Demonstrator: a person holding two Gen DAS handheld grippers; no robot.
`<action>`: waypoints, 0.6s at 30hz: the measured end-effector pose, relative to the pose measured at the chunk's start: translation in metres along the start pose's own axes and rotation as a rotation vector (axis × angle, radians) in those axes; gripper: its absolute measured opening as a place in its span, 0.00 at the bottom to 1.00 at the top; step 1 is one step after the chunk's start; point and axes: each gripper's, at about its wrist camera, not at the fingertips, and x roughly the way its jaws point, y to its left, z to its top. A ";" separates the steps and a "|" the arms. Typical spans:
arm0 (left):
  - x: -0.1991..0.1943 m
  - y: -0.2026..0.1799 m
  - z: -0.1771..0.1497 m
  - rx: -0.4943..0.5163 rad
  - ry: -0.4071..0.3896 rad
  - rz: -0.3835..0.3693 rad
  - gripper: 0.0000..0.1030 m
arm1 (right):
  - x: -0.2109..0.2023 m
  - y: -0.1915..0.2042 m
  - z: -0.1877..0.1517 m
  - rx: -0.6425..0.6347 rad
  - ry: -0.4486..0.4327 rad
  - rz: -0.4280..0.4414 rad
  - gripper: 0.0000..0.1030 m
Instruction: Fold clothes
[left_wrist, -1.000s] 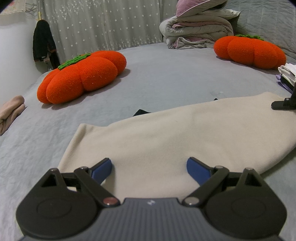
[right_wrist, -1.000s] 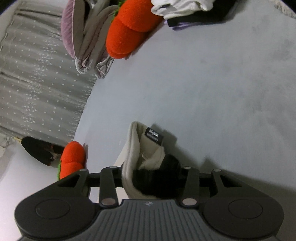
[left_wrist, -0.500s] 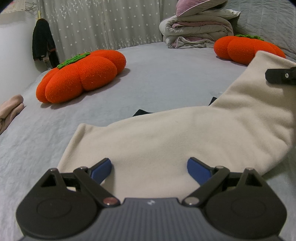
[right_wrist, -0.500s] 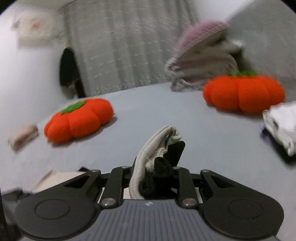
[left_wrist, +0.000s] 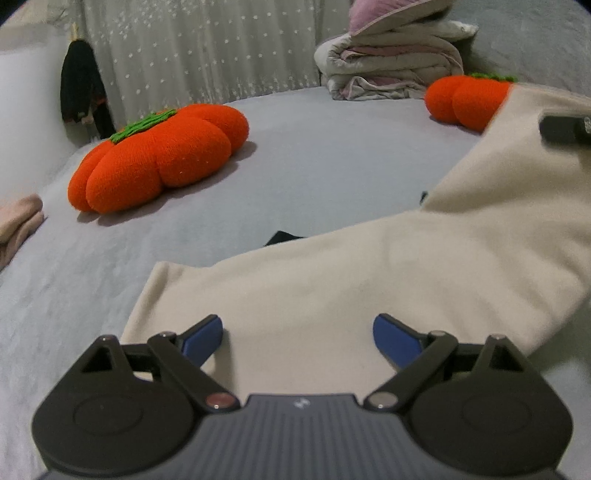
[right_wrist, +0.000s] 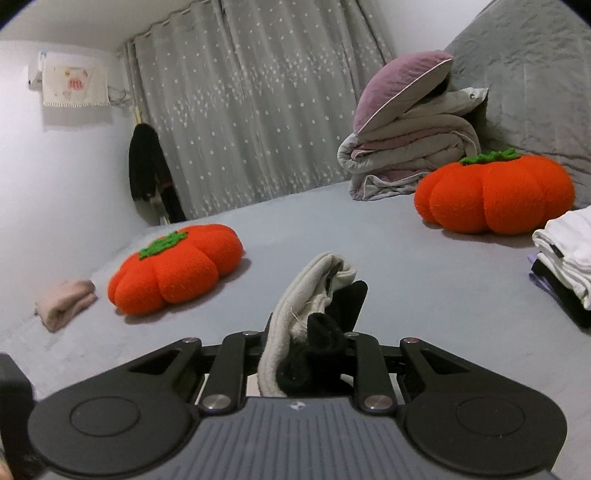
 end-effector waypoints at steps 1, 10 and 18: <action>0.001 -0.002 -0.001 0.012 -0.003 0.004 0.90 | -0.001 0.001 0.001 0.004 -0.005 0.012 0.21; 0.011 -0.003 0.003 0.033 -0.007 0.003 0.91 | -0.009 0.015 0.000 -0.039 -0.031 0.072 0.21; 0.027 -0.002 0.012 0.001 0.009 -0.010 0.94 | -0.008 0.014 -0.001 -0.018 -0.019 0.090 0.21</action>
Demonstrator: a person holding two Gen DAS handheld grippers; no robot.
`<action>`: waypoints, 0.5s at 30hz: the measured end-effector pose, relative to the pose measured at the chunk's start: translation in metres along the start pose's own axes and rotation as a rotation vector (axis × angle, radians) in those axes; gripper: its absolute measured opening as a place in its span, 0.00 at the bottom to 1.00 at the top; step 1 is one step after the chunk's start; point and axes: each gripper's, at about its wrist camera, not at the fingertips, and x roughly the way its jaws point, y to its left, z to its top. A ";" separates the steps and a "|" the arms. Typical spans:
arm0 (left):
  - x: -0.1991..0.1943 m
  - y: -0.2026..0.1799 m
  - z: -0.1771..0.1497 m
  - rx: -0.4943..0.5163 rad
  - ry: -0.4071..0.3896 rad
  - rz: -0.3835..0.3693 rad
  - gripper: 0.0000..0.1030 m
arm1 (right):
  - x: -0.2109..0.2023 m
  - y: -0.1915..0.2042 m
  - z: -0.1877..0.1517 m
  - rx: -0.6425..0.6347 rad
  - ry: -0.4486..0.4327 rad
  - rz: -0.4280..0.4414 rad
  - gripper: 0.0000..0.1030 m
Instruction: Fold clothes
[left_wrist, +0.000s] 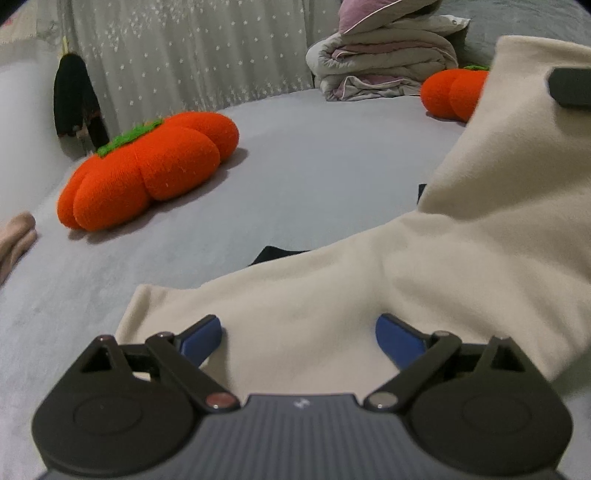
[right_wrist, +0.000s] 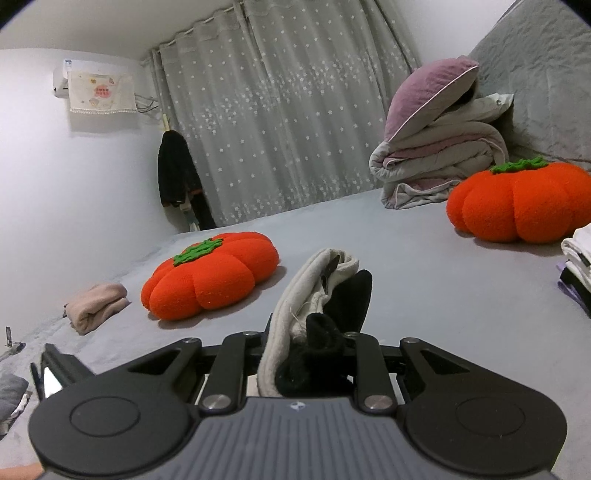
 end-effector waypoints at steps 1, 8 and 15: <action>0.002 0.003 0.002 -0.023 0.010 -0.009 0.94 | 0.000 0.000 0.000 0.002 0.002 0.001 0.21; 0.013 0.000 0.013 -0.030 0.010 0.013 0.96 | 0.000 -0.003 -0.002 0.031 0.011 0.006 0.21; 0.024 -0.017 0.028 0.059 -0.003 0.067 0.96 | 0.000 -0.005 -0.002 0.033 0.018 0.005 0.21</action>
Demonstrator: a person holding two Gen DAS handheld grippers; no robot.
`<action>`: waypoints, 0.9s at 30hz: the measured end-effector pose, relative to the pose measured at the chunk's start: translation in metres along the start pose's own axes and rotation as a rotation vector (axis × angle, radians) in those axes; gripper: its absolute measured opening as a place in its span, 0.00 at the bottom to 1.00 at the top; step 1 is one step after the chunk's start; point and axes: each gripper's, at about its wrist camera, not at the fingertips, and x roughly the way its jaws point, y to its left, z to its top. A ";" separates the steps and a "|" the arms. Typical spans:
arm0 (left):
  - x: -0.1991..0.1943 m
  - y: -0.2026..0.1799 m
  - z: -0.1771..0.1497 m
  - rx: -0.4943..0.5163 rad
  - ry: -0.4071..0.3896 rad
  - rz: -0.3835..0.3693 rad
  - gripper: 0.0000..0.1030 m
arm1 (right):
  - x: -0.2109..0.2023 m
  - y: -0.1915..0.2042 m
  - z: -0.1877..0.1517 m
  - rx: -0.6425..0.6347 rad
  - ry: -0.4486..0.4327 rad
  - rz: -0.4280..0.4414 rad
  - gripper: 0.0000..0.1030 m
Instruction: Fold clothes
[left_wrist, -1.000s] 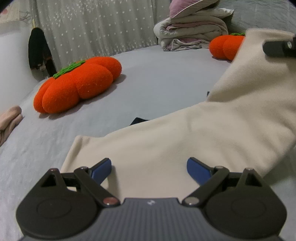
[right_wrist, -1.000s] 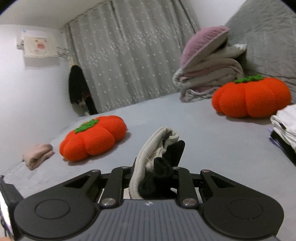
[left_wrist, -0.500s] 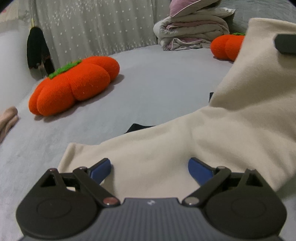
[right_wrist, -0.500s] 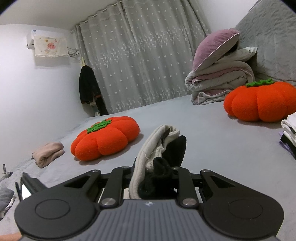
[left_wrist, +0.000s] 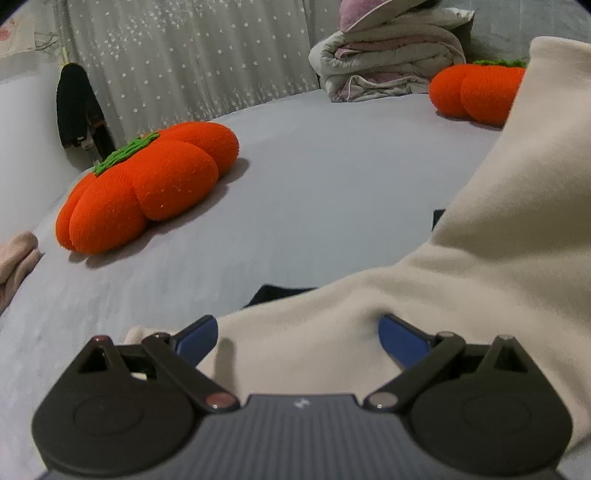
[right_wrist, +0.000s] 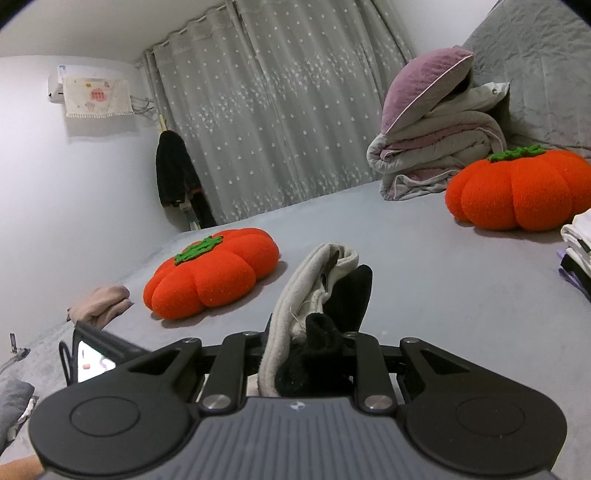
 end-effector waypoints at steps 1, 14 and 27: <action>0.003 -0.001 0.003 0.004 0.009 0.003 0.96 | 0.000 0.000 0.000 0.002 0.001 0.000 0.21; 0.034 0.009 0.040 -0.067 0.233 -0.035 0.96 | 0.002 -0.006 0.000 0.021 0.009 -0.004 0.21; 0.036 -0.005 0.038 -0.022 0.181 0.007 0.91 | 0.003 -0.006 -0.001 0.033 0.010 -0.004 0.21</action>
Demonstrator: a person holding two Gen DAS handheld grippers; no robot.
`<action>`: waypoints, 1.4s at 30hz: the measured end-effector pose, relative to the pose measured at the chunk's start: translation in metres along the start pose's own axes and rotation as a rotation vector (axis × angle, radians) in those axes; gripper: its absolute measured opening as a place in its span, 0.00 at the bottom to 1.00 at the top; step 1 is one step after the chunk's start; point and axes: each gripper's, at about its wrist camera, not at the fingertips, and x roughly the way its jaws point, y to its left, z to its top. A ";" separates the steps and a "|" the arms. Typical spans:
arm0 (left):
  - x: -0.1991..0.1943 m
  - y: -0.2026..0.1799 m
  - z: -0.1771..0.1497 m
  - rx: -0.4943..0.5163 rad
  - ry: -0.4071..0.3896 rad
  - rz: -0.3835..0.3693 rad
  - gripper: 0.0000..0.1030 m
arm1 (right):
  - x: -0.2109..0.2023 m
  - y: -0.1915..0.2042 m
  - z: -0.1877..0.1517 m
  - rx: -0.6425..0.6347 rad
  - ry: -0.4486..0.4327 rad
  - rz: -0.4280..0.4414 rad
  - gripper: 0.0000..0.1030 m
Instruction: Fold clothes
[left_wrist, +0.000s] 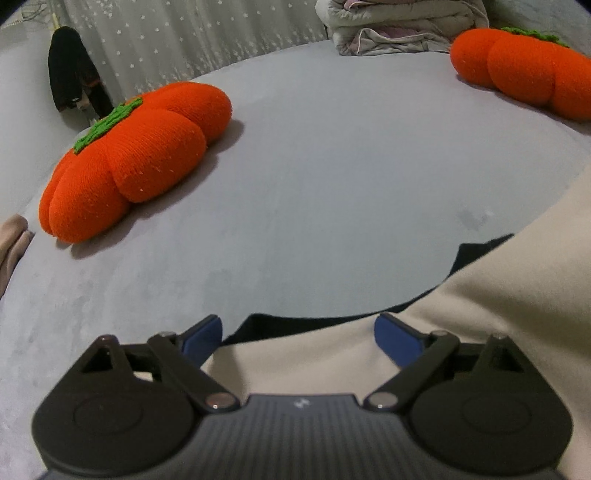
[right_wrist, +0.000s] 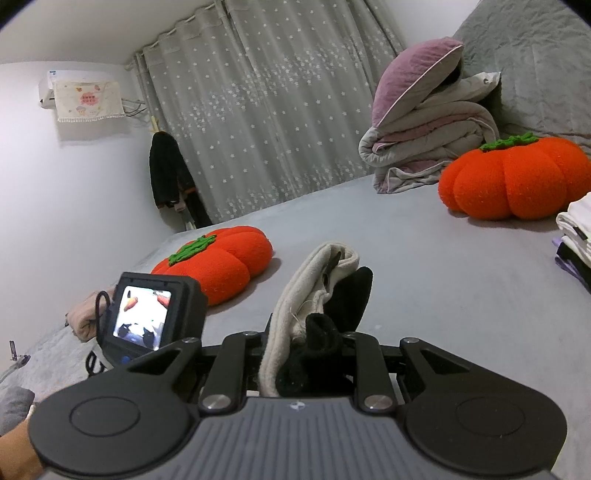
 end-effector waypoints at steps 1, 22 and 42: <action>0.000 0.000 -0.002 0.006 -0.006 0.000 0.91 | 0.000 0.000 0.000 0.001 0.001 0.000 0.21; -0.049 -0.001 -0.053 0.015 -0.137 -0.041 0.87 | -0.002 0.000 0.003 0.012 -0.013 0.006 0.21; -0.088 0.000 -0.102 0.049 -0.130 -0.106 0.87 | -0.007 0.006 0.005 0.016 -0.026 0.018 0.21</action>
